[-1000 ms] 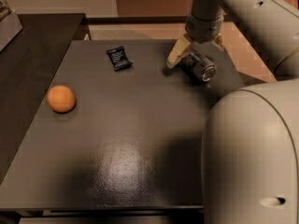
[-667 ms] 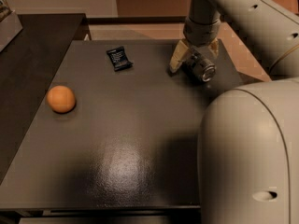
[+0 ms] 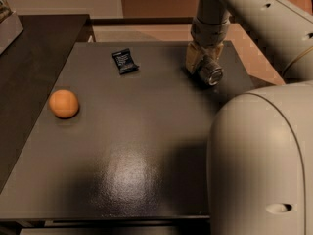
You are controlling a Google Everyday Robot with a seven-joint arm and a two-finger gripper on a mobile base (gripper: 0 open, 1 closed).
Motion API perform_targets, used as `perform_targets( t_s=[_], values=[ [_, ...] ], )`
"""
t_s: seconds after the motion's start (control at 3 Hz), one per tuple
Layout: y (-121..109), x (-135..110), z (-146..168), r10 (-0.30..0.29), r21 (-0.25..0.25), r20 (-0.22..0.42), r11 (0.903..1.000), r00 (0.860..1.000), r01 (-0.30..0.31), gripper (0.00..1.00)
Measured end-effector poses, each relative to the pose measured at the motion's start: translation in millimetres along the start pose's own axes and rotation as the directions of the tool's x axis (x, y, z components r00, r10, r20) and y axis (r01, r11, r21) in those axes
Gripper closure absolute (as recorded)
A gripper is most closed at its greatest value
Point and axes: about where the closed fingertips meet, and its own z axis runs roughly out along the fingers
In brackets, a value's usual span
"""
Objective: Place 7up can upright
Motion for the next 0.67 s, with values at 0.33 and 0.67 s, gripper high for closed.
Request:
perform_targets(
  t_s=[0.33, 0.67],
  values=[
    [11, -3, -16, -0.066, -0.032, 0.064, 0.9972, 0.996, 0.068, 0.87],
    [26, 1, -37, -0.159, -0.078, 0.185, 0.9813, 0.97, 0.176, 1.0]
  ],
)
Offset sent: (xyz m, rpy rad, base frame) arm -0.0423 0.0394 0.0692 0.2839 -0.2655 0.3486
